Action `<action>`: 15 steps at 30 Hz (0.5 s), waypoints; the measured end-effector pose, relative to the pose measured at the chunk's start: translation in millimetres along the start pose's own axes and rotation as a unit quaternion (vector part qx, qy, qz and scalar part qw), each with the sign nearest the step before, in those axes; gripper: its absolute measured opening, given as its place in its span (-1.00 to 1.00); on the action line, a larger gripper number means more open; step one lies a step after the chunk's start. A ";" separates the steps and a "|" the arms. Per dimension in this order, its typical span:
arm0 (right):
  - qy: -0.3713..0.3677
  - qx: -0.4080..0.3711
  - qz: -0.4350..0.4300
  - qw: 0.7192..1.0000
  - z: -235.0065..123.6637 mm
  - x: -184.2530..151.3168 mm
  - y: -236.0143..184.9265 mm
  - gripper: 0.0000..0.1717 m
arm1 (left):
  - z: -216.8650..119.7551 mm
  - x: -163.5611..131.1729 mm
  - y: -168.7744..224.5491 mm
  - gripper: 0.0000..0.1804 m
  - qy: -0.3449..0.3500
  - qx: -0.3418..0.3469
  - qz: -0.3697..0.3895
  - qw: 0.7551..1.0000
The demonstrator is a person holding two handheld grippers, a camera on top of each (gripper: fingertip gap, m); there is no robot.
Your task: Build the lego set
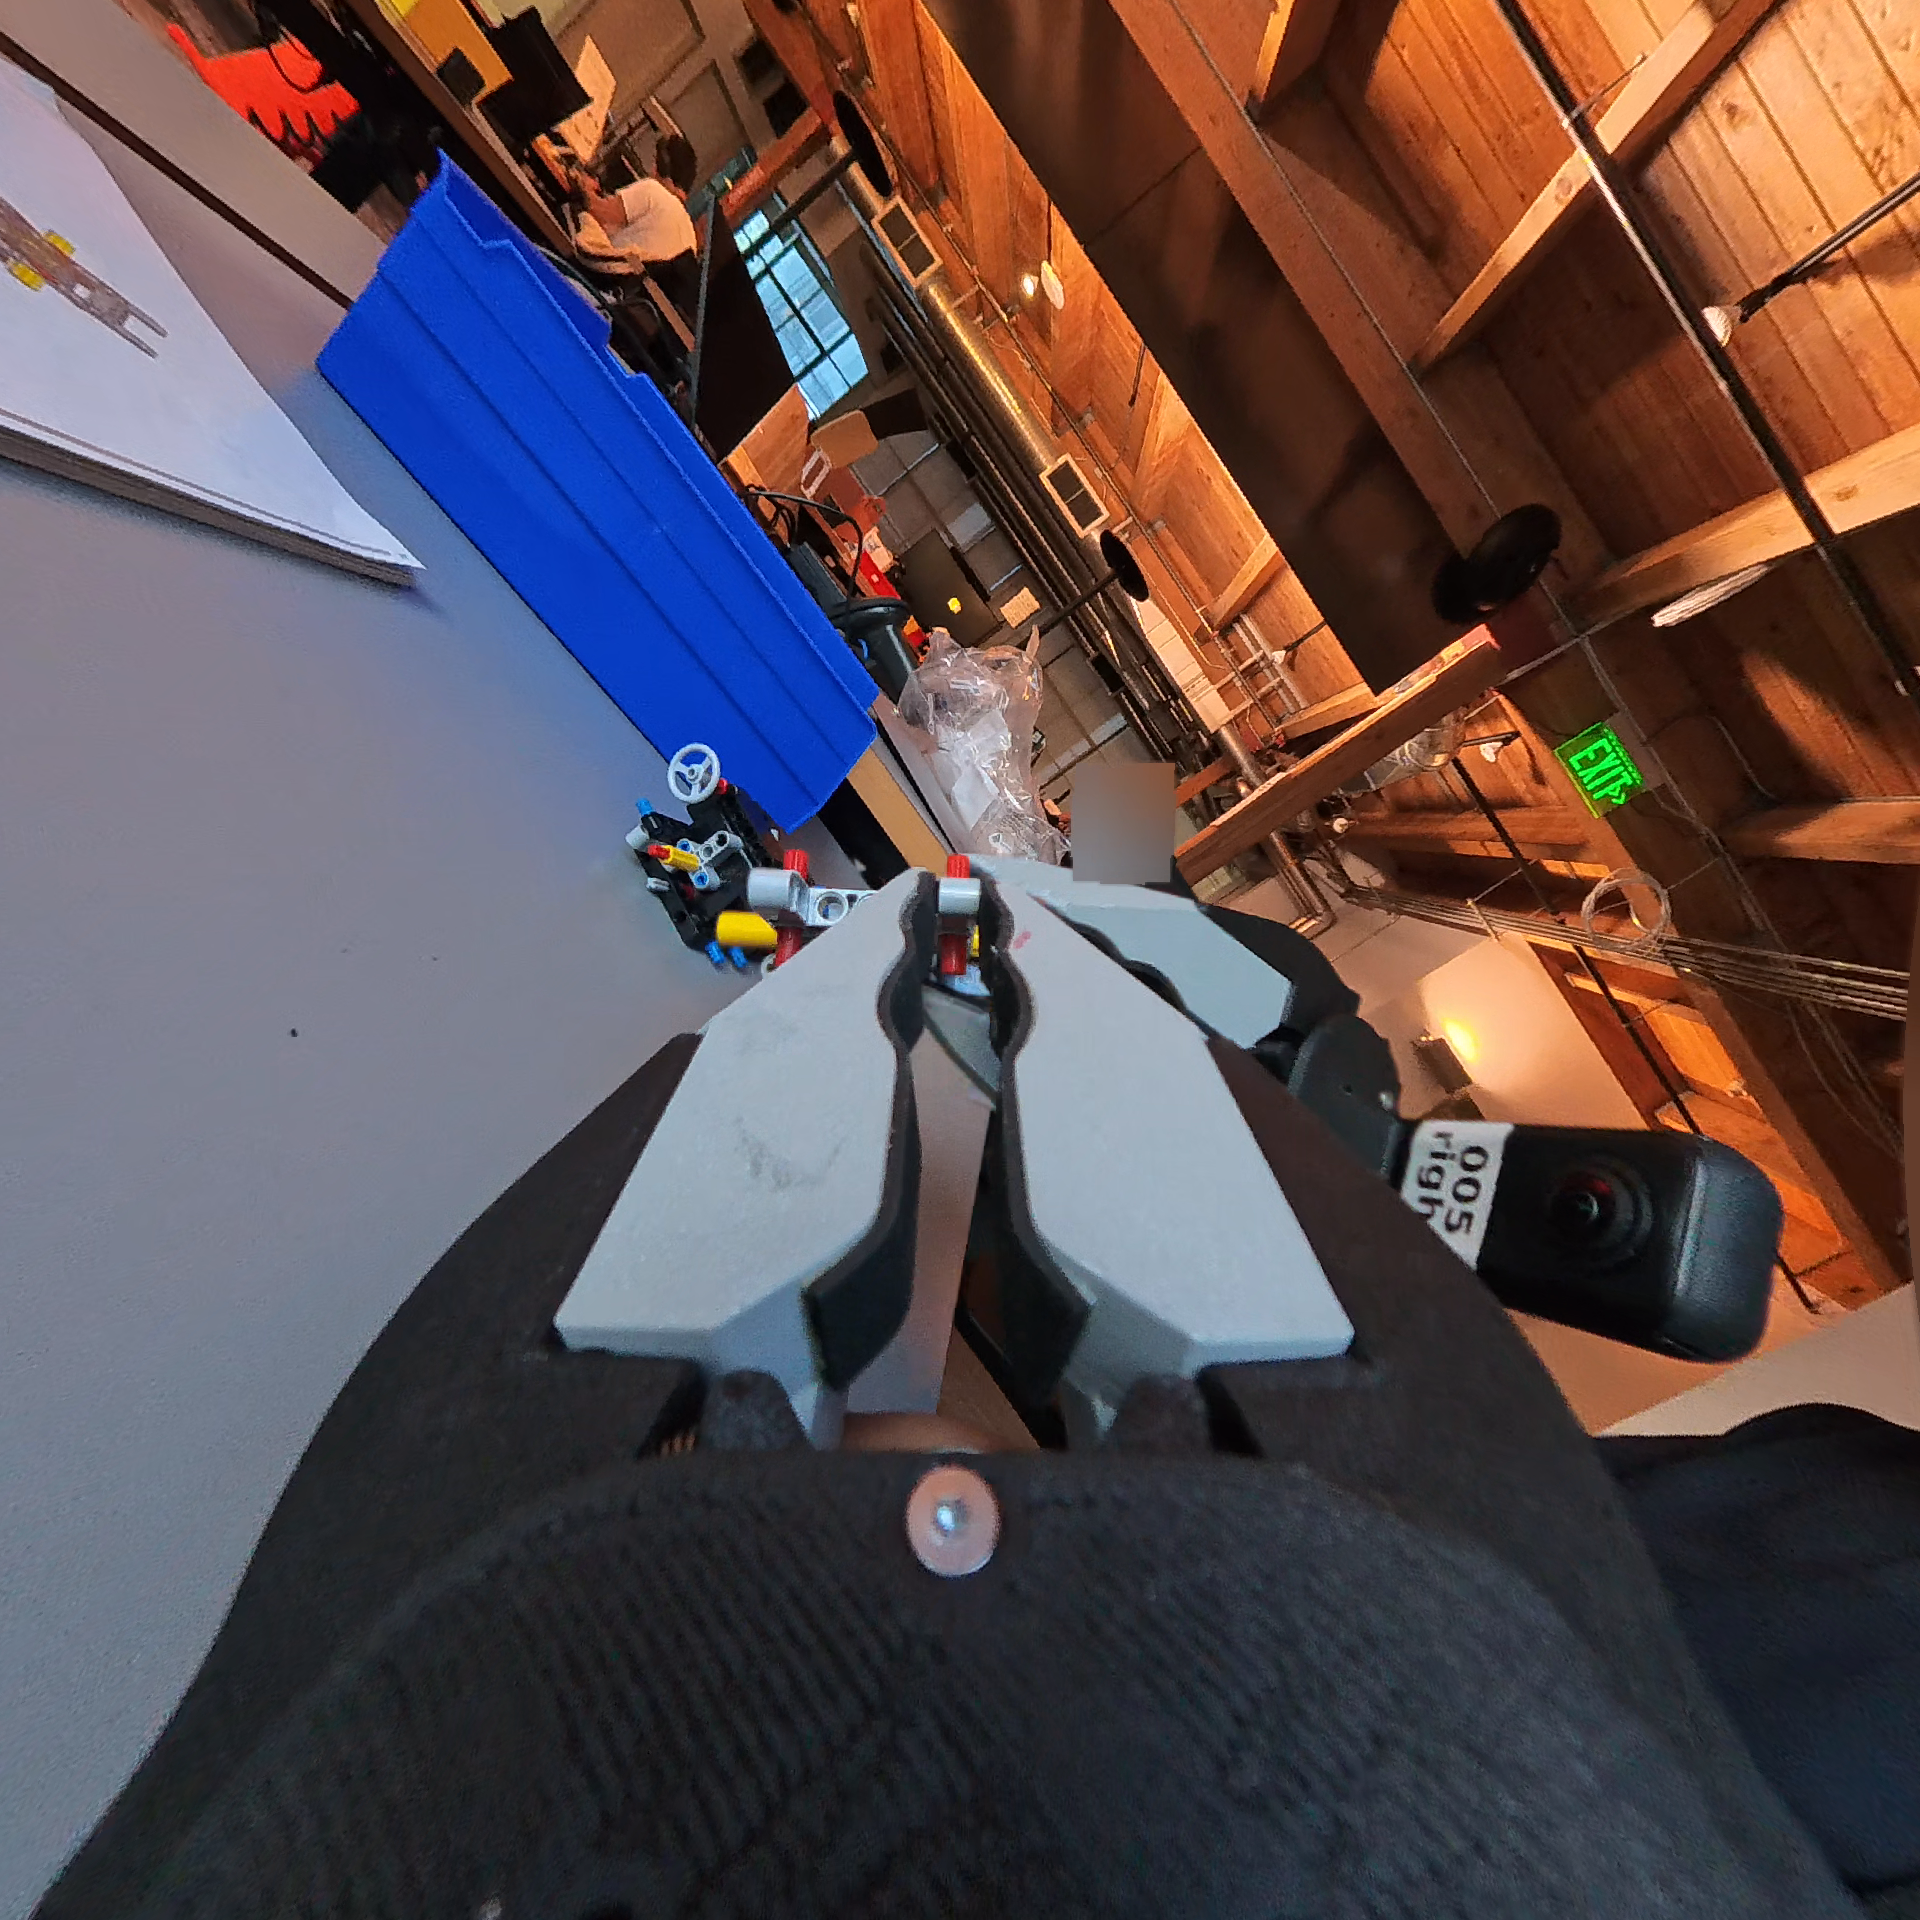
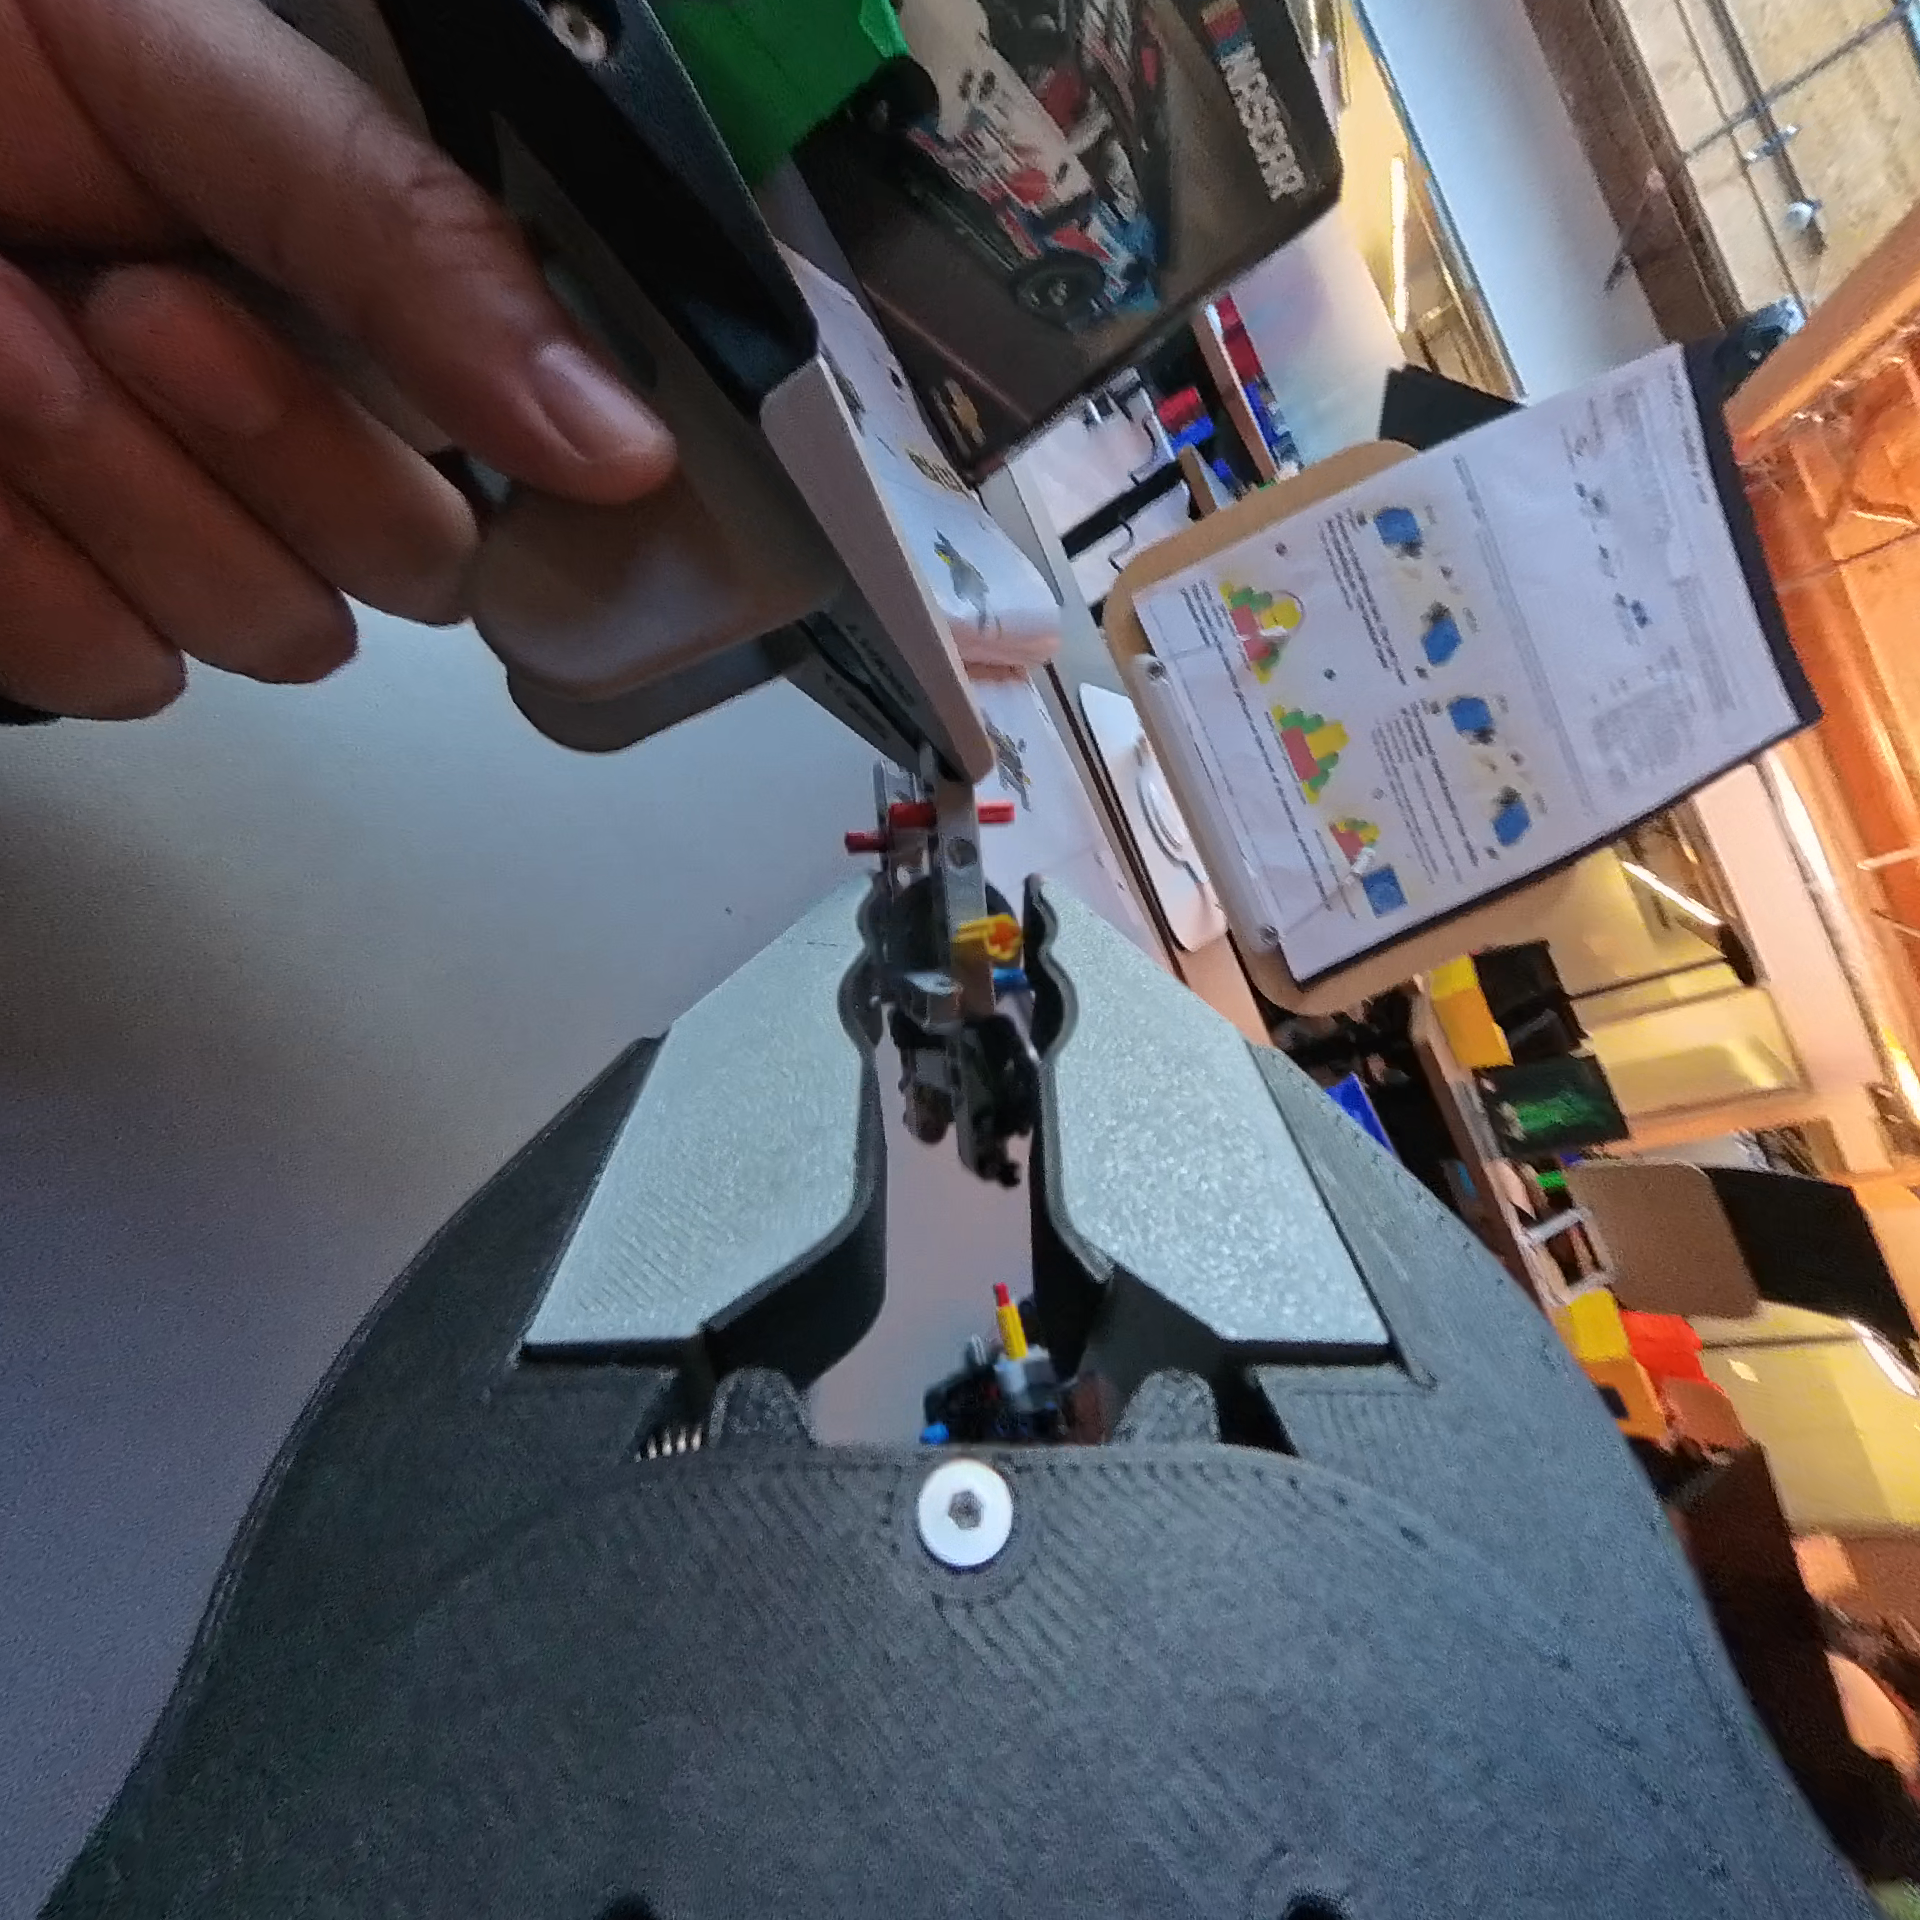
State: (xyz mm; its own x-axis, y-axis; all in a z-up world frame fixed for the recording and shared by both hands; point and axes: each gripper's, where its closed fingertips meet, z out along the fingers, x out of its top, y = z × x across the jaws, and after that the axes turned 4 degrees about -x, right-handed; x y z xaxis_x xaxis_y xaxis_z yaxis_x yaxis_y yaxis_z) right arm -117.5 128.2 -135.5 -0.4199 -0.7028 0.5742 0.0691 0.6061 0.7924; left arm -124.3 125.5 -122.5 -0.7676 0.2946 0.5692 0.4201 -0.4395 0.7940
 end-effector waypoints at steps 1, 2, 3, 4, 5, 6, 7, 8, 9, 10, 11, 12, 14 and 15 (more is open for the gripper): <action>-0.010 -0.007 -0.005 1.000 -2.3 -1.4 2.4 -0.72 | -0.1 1.8 1.4 -0.94 0.005 -0.004 0.002 1.000; -0.019 -0.005 -0.007 1.000 -4.8 -2.5 3.2 -0.73 | -0.1 3.1 2.7 -0.94 0.003 -0.009 0.001 1.000; -0.025 0.003 -0.008 1.000 -7.4 -3.5 3.1 -0.74 | -0.4 4.2 3.4 -0.94 -0.001 -0.010 0.004 1.000; -0.025 0.014 -0.012 1.000 -9.9 -3.1 2.6 -0.74 | -1.0 5.4 3.3 -0.94 -0.004 -0.007 0.014 1.000; -0.020 0.023 -0.017 0.999 -12.5 -0.8 2.8 -0.73 | -1.6 6.3 3.5 -0.95 -0.007 -0.005 0.028 1.000; -0.013 0.031 -0.023 0.999 -14.8 2.7 2.8 -0.74 | -1.6 5.8 4.5 -0.94 -0.012 -0.004 0.041 0.999; -0.008 0.039 -0.031 0.999 -16.5 6.4 2.1 -0.76 | -1.2 5.0 5.9 -0.94 -0.016 -0.003 0.051 0.999; -0.007 0.040 -0.040 0.998 -17.0 9.1 2.5 -0.78 | -0.3 3.9 7.8 -0.94 -0.020 -0.003 0.060 0.998; -0.006 0.039 -0.046 0.998 -16.4 11.3 2.4 -0.79 | 0.5 2.9 9.9 -0.94 -0.022 -0.002 0.068 0.997; -0.006 0.040 -0.048 0.998 -14.9 12.8 1.3 -0.78 | 1.5 2.2 12.0 -0.95 -0.023 -0.001 0.073 0.997; -0.008 0.040 -0.045 0.998 -12.8 13.6 0.0 -0.75 | 2.4 1.3 14.4 -0.95 -0.023 -0.002 0.076 0.997; -0.010 0.036 -0.040 0.998 -10.7 14.3 -0.7 -0.72 | 3.1 1.0 16.2 -0.95 -0.021 -0.001 0.075 0.997; -0.013 0.019 -0.030 0.999 -7.0 14.5 -0.3 -0.70 | 3.3 1.5 18.0 -0.95 -0.013 -0.002 0.060 0.998; -0.012 0.010 -0.026 1.000 -6.1 14.9 0.4 -0.72 | 3.1 1.6 17.8 -0.95 -0.011 -0.003 0.047 0.999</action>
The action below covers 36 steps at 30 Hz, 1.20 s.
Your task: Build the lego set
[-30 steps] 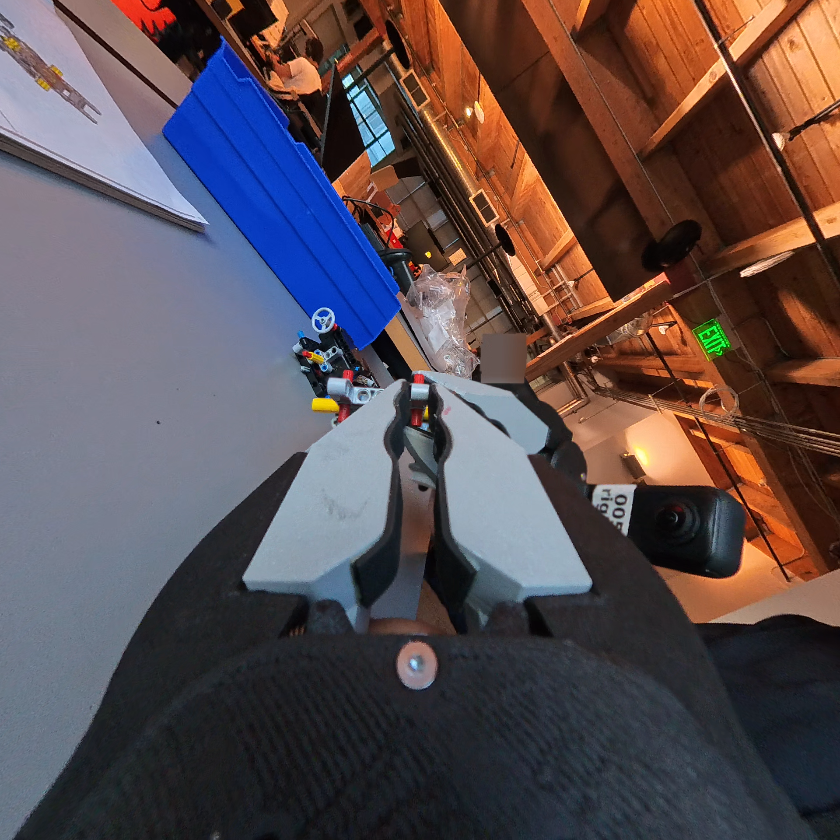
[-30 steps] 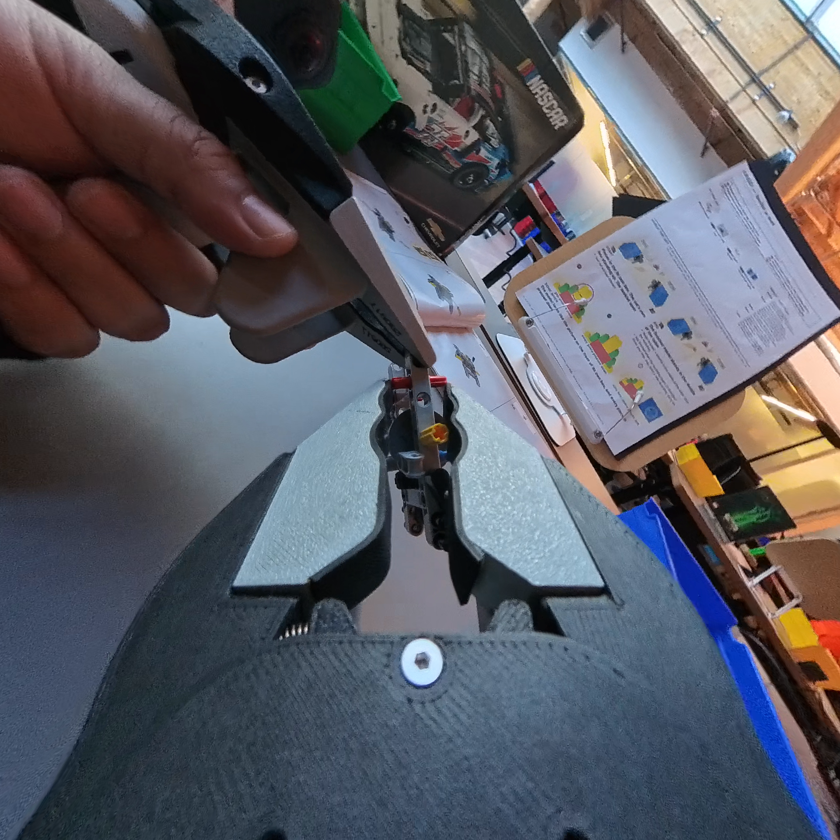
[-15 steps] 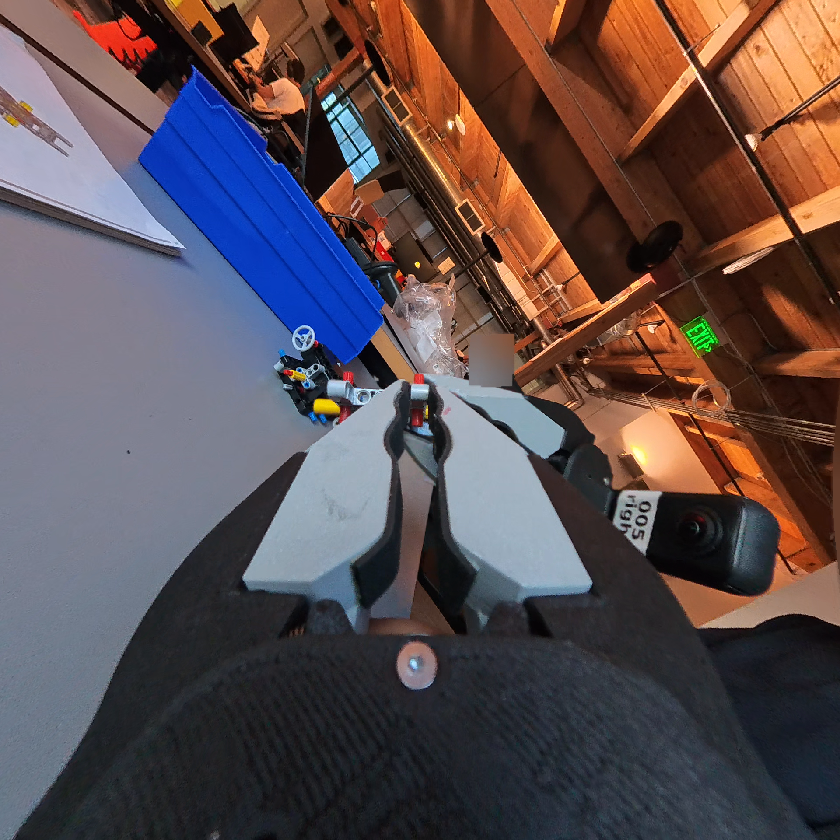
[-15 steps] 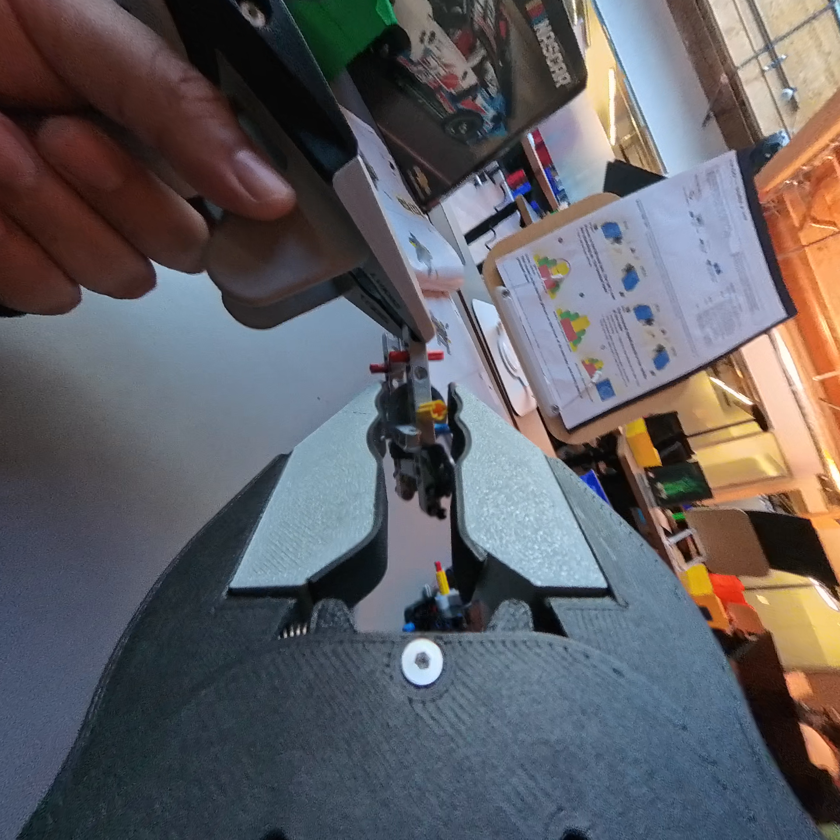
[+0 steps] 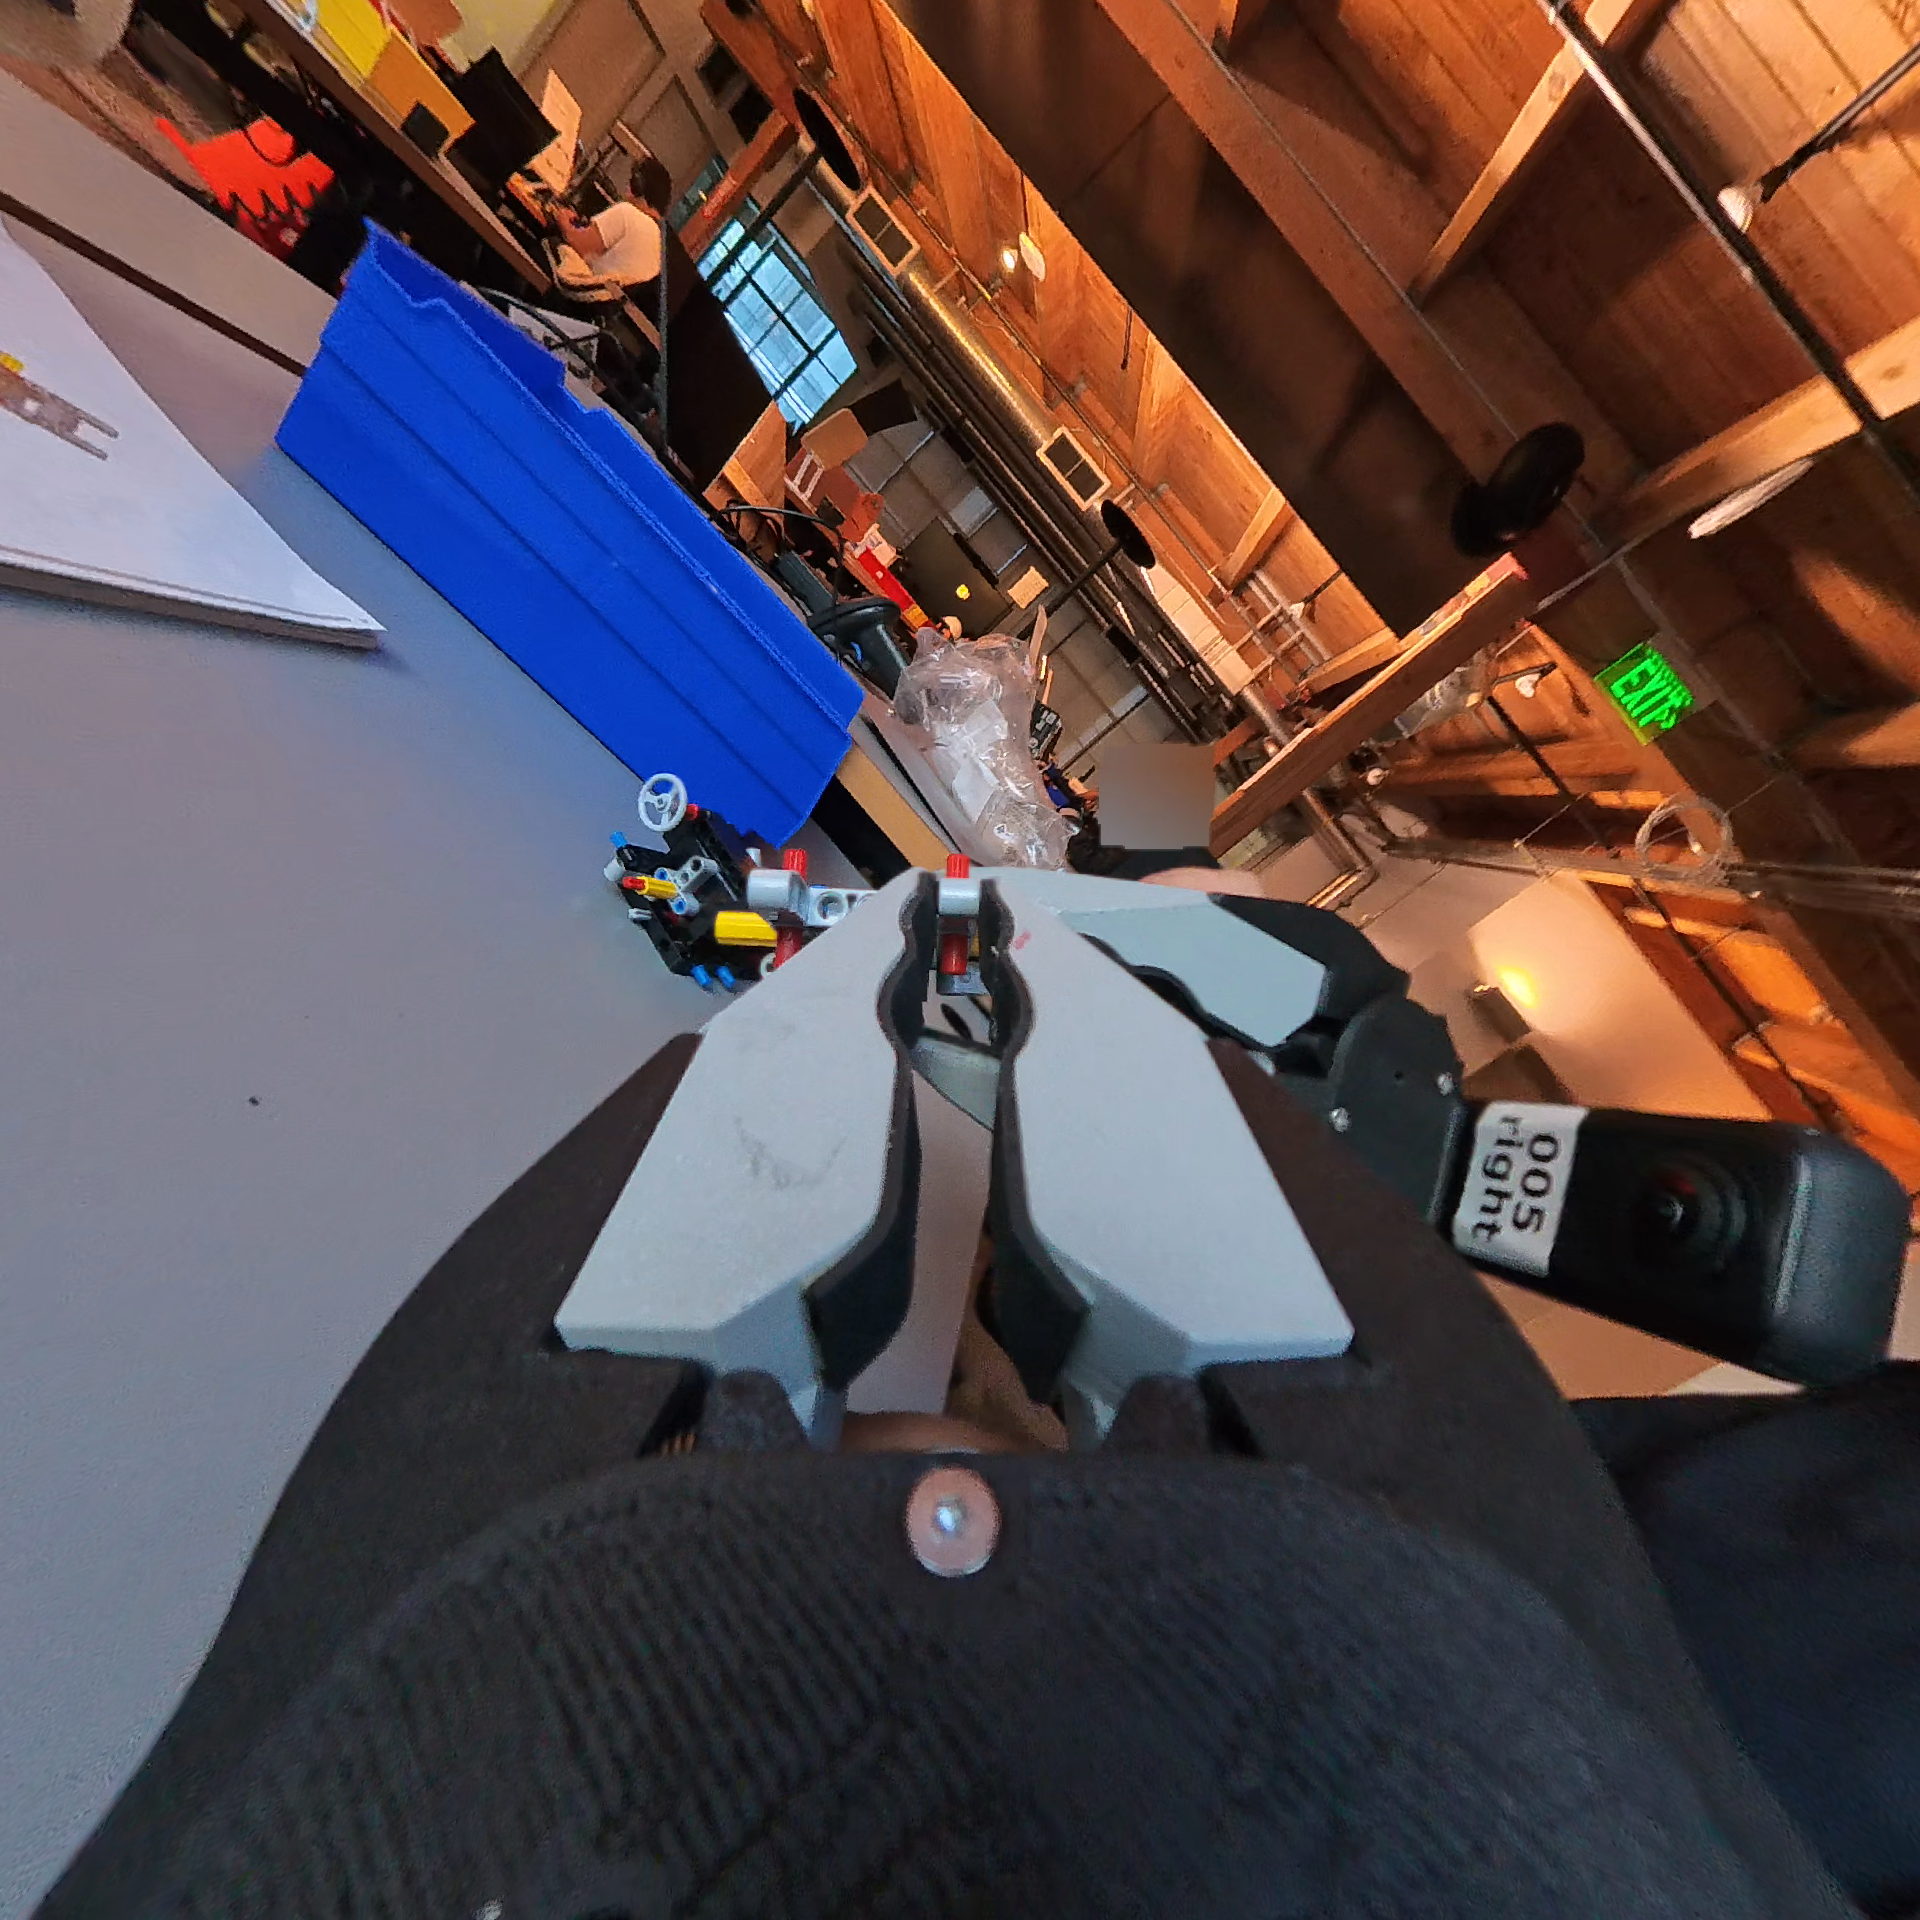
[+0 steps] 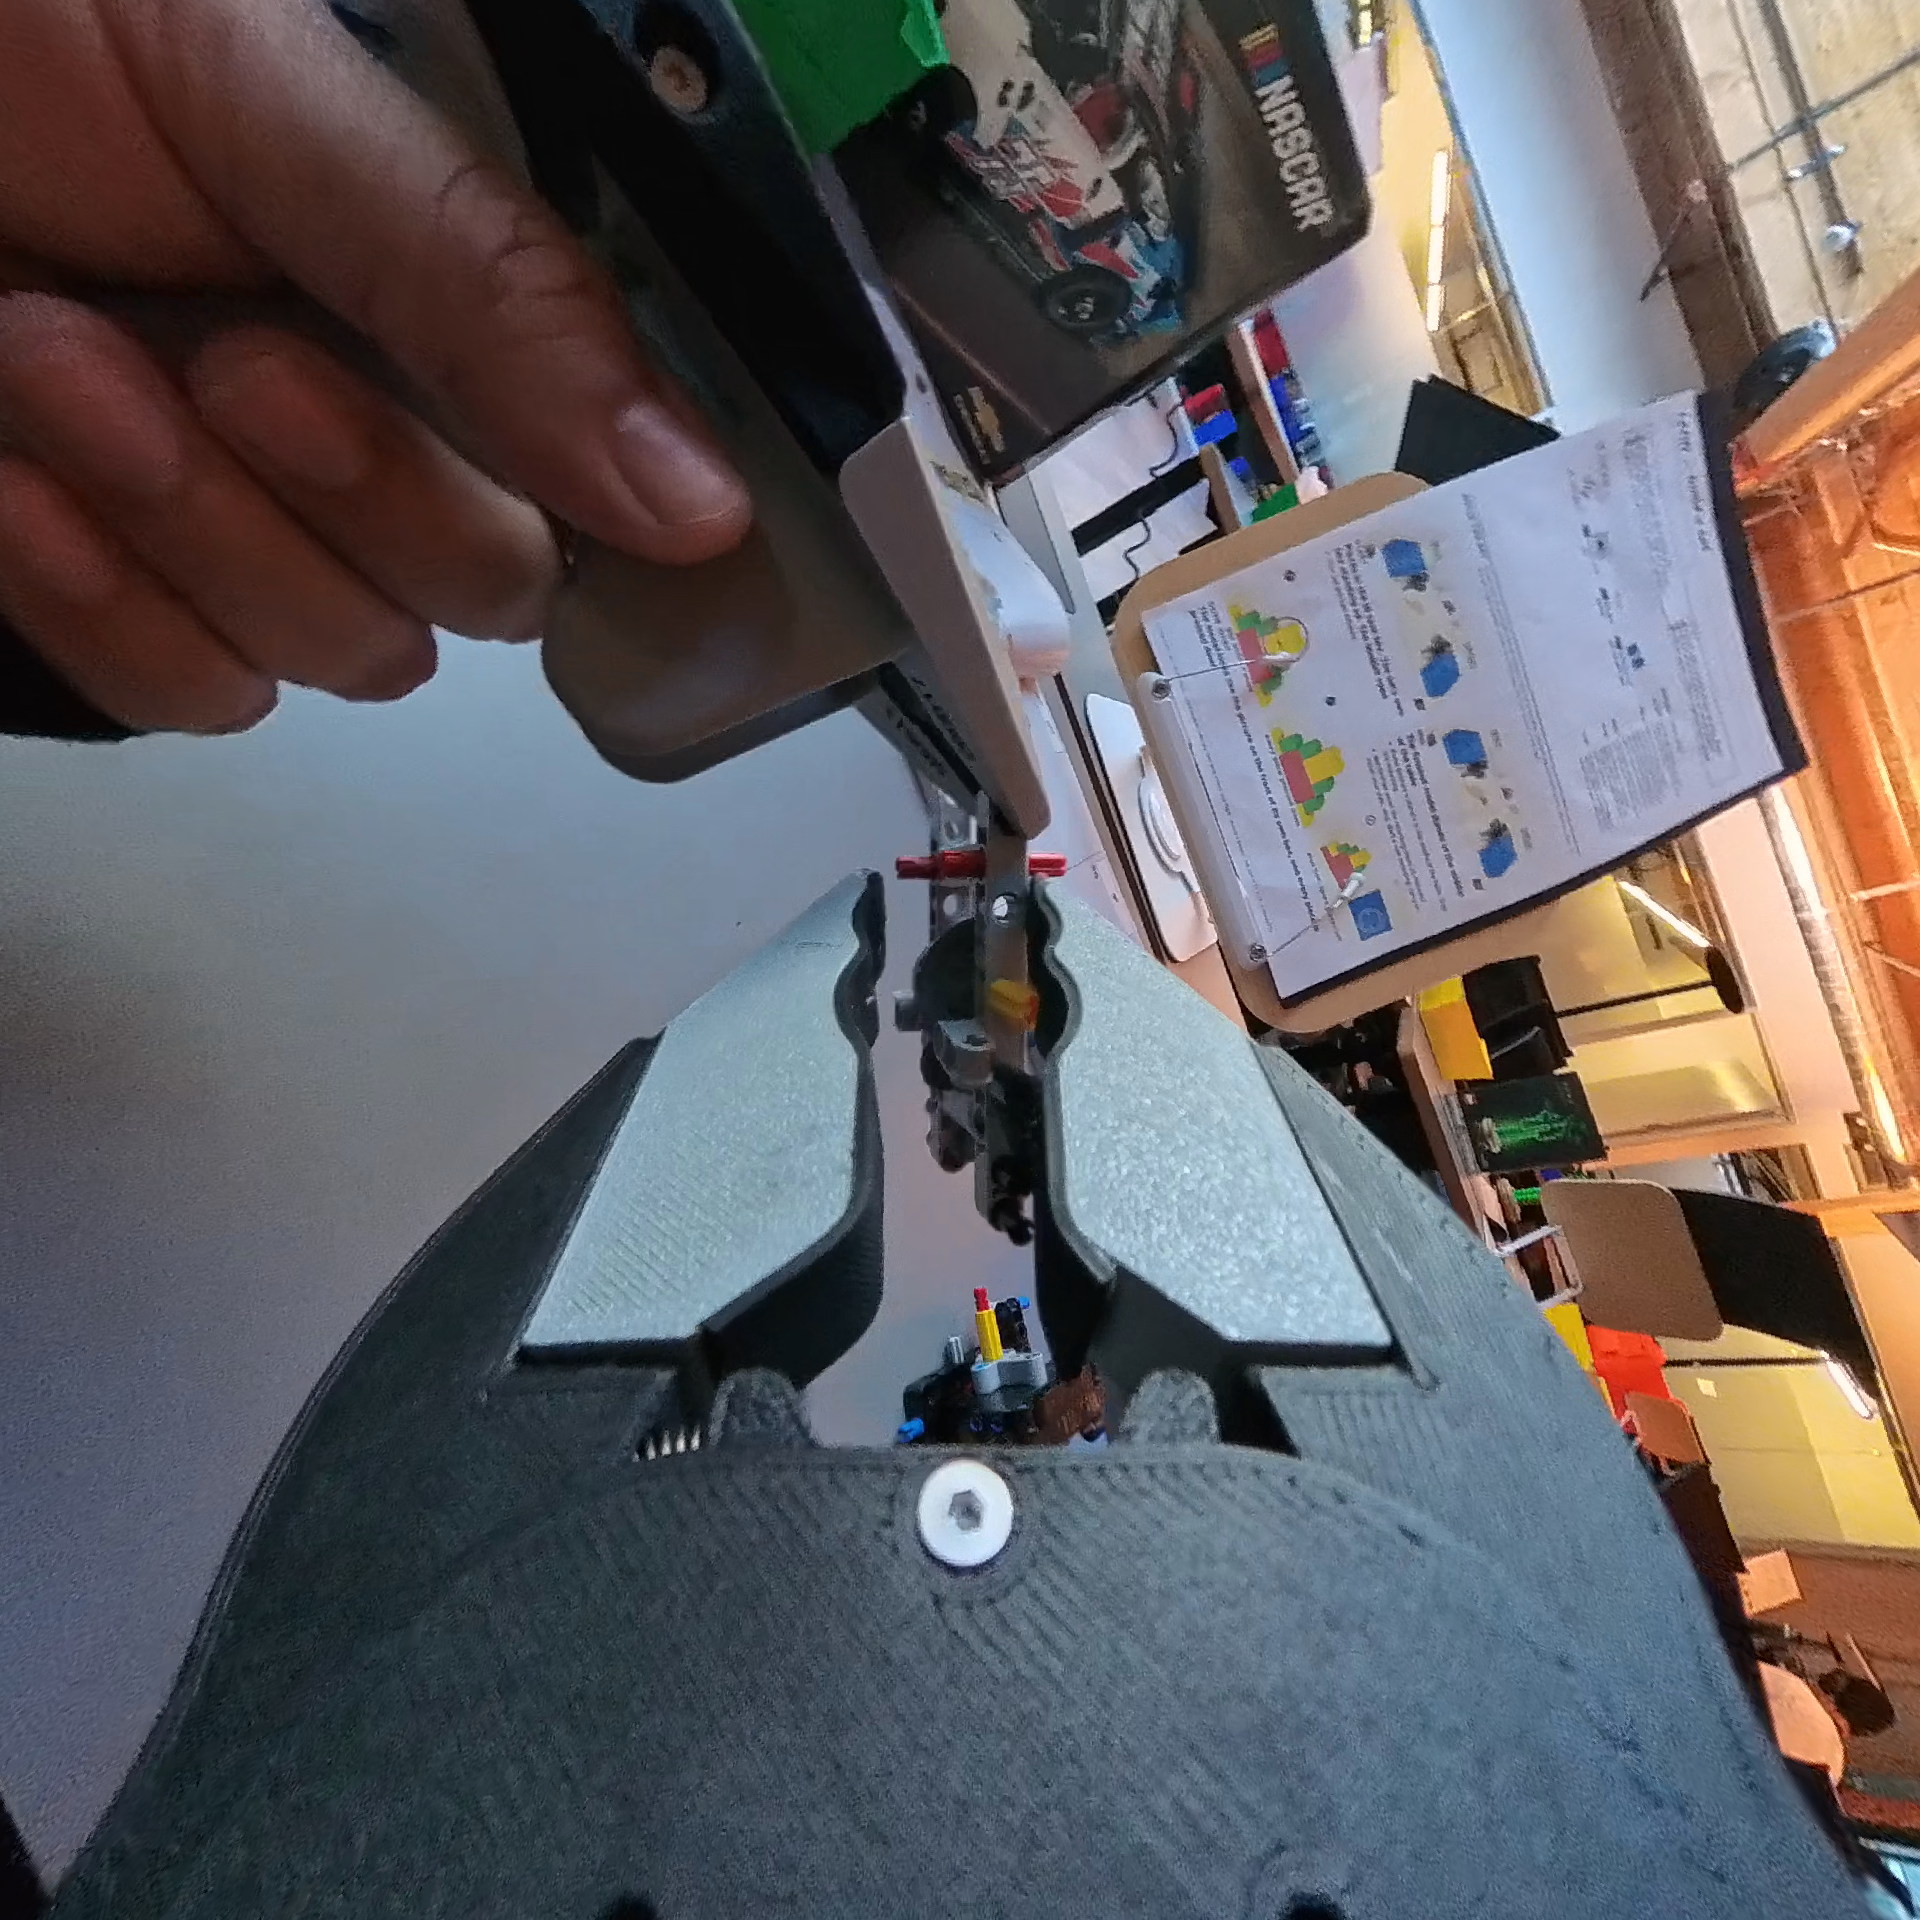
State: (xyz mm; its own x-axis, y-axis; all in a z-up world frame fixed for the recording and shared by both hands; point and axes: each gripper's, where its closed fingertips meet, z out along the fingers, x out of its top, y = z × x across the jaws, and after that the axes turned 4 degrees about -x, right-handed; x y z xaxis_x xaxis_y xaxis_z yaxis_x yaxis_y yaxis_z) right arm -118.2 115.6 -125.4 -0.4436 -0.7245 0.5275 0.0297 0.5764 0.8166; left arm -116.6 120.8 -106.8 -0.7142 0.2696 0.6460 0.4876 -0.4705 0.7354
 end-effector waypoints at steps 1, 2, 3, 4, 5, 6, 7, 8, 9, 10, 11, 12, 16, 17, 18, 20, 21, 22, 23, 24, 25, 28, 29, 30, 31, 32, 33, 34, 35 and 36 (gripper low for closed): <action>0.002 -0.010 0.006 1.000 0.0 0.7 1.4 -0.76 | -0.5 0.1 -0.2 -0.95 0.002 -0.002 -0.010 1.000; 0.003 -0.022 0.012 1.000 -0.7 1.4 3.8 -0.83 | -0.8 -0.3 -0.1 -0.94 0.005 -0.002 -0.014 1.000; 0.007 -0.031 0.016 0.999 -1.5 2.6 5.8 -0.84 | -1.0 -0.3 0.6 -0.94 0.009 -0.002 -0.011 1.000; 0.010 -0.036 0.021 0.999 -1.9 3.7 6.7 -0.85 | -1.2 0.4 1.9 -0.94 0.014 -0.002 -0.006 1.000; 0.012 -0.039 0.026 0.999 -2.0 4.3 7.0 -0.84 | -1.3 0.9 2.3 -0.94 0.016 0.000 -0.003 1.000; 0.014 -0.040 0.031 0.999 -1.9 5.0 7.3 -0.83 | -1.3 1.4 2.5 -0.95 0.019 -0.001 -0.004 1.000; 0.017 -0.039 0.037 0.998 -1.8 5.9 7.0 -0.81 | -1.3 1.8 2.8 -0.95 0.022 -0.004 -0.010 1.000; 0.019 -0.035 0.044 0.998 -1.5 6.3 6.4 -0.79 | -1.5 2.3 2.1 -0.95 0.025 -0.006 -0.019 0.999; 0.022 -0.030 0.050 0.998 -1.0 6.9 5.6 -0.78 | -1.7 2.5 0.8 -0.95 0.028 -0.005 -0.026 0.999; 0.033 -0.027 0.054 0.998 -1.6 9.4 5.3 -0.86 | -1.8 1.6 -1.5 -0.94 0.027 -0.001 -0.029 0.999; 0.043 -0.031 0.058 0.997 -3.1 11.7 7.2 -0.95 | -1.2 -1.3 -2.1 -0.94 0.020 -0.003 -0.031 0.999; 0.047 -0.032 0.058 0.997 -4.0 12.3 8.5 -0.96 | -1.3 -1.7 -1.2 -0.95 0.024 -0.007 -0.035 0.999; 0.054 -0.023 0.035 0.998 -4.9 12.1 5.5 -0.89 | -1.5 -1.0 -2.1 -0.95 0.023 -0.008 -0.044 0.999; 0.062 -0.030 0.028 0.997 -6.7 14.0 5.6 -0.83 | -1.9 0.2 -2.6 -0.95 0.024 -0.007 -0.042 0.999; 0.072 -0.038 0.022 0.996 -9.0 16.0 6.6 -0.83 | -2.0 1.0 -2.9 -0.95 0.023 -0.005 -0.040 0.999; 0.079 -0.055 0.011 0.995 -12.0 16.2 9.6 -0.85 | -2.1 2.3 -2.8 -0.94 0.024 -0.005 -0.039 0.999; 0.073 -0.053 0.011 0.996 -11.4 13.8 9.4 -0.84 | -1.8 1.8 -2.9 -0.94 0.022 -0.004 -0.040 0.999; 0.060 -0.044 0.016 0.997 -9.6 9.8 8.1 -0.79 | -1.3 0.7 -2.9 -0.94 0.020 -0.003 -0.040 0.999; 0.045 -0.034 0.024 0.998 -7.5 5.2 7.0 -0.72 | -0.9 -0.7 -3.1 -0.94 0.018 -0.002 -0.039 0.999; 0.032 -0.024 0.030 0.999 -5.8 1.4 6.2 -0.64 | -0.4 -2.4 -3.3 -0.94 0.014 -0.001 -0.038 0.999; 0.023 -0.013 0.031 0.999 -4.9 -0.6 4.7 -0.63 | 0.0 -4.0 -3.5 -0.94 0.010 0.001 -0.034 0.999; 0.026 0.006 0.015 1.000 -7.6 2.1 1.9 -0.86 | 0.9 -5.9 -2.5 -0.94 0.007 0.001 -0.031 1.000; 0.027 0.003 0.008 1.000 -8.4 2.9 2.7 -0.87 | 0.8 -4.9 -1.8 -0.94 0.008 0.001 -0.029 1.000; 0.025 0.000 0.004 1.000 -8.7 2.9 3.0 -0.87 | 0.6 -4.4 -1.7 -0.94 0.008 0.002 -0.026 1.000; 0.022 -0.002 0.003 1.000 -8.7 2.7 3.2 -0.87 | 0.4 -3.9 -1.6 -0.94 0.008 0.004 -0.024 1.000; 0.021 -0.002 0.004 1.000 -8.3 2.7 2.9 -0.85 | 0.2 -3.5 -1.4 -0.94 0.009 0.004 -0.026 1.000; 0.019 -0.001 0.008 1.000 -7.8 2.5 2.5 -0.83 | 0.0 -3.3 -1.3 -0.94 0.010 0.003 -0.028 1.000; 0.018 0.000 0.011 1.000 -7.3 2.4 1.8 -0.81 | 0.1 -3.5 -1.1 -0.94 0.011 0.003 -0.030 0.999; 0.017 0.001 0.014 1.000 -6.7 2.6 0.8 -0.79 | 0.4 -4.2 -1.0 -0.94 0.010 0.003 -0.031 0.999; 0.017 0.001 0.017 1.000 -6.3 3.0 -0.1 -0.77 | 0.3 -4.3 -1.4 -0.94 0.011 0.005 -0.032 0.999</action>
